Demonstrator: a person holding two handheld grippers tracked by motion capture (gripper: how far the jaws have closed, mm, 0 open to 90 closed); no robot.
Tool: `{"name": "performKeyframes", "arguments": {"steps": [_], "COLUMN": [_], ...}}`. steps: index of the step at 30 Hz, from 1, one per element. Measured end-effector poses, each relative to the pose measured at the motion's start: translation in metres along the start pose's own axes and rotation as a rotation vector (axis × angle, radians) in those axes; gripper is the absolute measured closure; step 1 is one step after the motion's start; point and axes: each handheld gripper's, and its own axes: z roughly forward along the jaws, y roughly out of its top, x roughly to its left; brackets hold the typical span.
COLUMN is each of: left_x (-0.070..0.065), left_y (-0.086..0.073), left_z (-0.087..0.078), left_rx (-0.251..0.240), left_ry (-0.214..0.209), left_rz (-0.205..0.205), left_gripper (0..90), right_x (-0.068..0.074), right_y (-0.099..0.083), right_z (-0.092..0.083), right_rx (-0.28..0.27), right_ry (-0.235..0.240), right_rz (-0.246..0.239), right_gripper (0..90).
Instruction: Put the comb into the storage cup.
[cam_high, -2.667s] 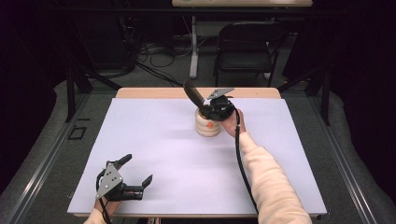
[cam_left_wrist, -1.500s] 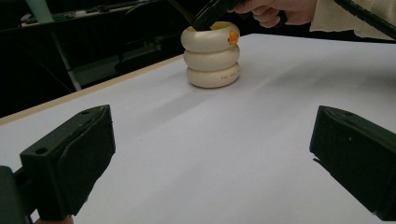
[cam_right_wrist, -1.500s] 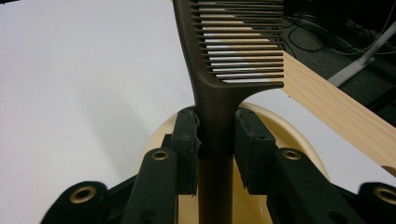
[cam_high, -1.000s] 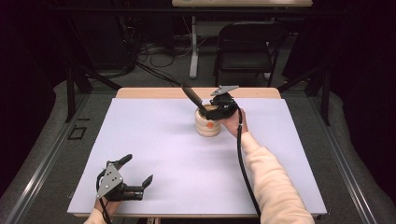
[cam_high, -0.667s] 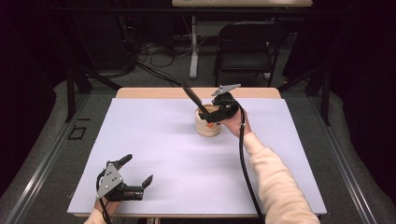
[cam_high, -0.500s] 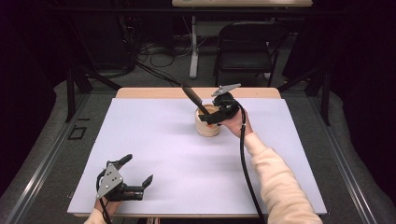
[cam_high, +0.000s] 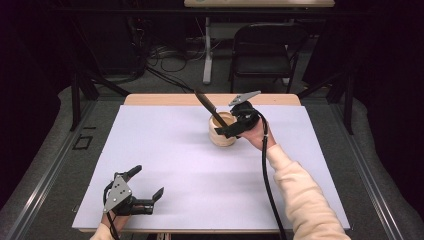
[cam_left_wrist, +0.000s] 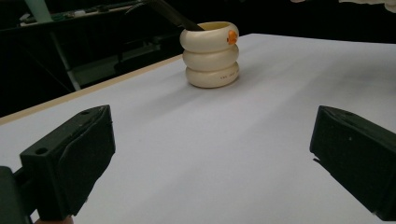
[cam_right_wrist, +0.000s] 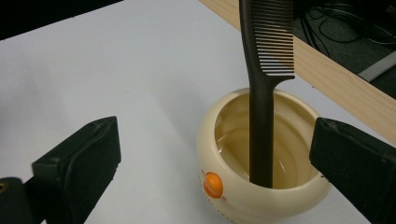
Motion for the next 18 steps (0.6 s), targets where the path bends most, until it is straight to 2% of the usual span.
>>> {"name": "performKeyframes", "arguments": {"steps": [18], "left_x": [0.0], "left_y": [0.0], "left_z": [0.001], "left_rx": [0.006], "left_ry": [0.003], "left_rz": [0.001], "left_gripper": [0.3], "right_x": [0.005], "right_y": [-0.017], "right_z": [-0.019], "right_rx": [0.011], "right_ry": [0.01], "right_rz": [-0.003], "right_gripper": [0.0]}}
